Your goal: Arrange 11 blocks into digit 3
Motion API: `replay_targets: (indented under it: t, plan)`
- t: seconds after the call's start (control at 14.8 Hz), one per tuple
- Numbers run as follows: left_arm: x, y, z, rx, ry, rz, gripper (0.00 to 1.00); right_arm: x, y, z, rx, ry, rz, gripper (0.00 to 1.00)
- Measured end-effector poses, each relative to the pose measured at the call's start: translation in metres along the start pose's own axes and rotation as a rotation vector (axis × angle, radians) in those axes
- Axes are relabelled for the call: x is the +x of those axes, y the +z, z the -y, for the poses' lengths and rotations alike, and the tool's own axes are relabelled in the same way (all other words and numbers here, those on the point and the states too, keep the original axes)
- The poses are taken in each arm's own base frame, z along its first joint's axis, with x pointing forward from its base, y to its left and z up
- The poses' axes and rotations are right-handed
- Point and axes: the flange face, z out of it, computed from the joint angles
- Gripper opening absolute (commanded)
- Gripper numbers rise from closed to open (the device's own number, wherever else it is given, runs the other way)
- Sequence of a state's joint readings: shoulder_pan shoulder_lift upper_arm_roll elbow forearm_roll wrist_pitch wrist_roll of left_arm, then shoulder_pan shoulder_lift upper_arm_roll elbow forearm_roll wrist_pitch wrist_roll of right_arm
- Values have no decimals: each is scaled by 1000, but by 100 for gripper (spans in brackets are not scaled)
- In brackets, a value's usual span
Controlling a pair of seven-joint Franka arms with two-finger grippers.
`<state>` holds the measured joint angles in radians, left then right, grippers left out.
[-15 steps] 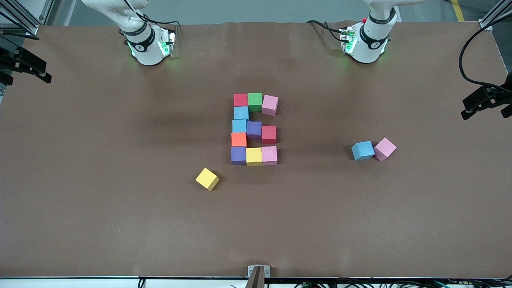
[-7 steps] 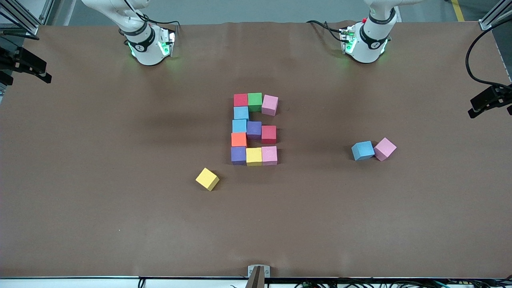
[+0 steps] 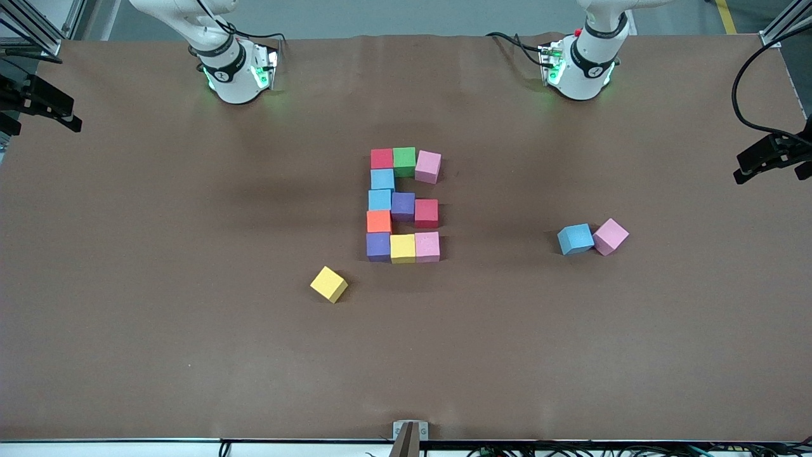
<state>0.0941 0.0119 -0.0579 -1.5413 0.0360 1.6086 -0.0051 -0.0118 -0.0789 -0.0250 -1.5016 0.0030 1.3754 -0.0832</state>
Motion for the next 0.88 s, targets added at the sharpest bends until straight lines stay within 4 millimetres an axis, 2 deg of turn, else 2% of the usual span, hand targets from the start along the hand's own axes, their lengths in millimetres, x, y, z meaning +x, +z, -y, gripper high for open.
replay_targets:
  t: [0.88]
  plan:
    - [-6, 6, -3, 0, 5, 64, 100, -1, 2, 0, 1, 0, 16, 100]
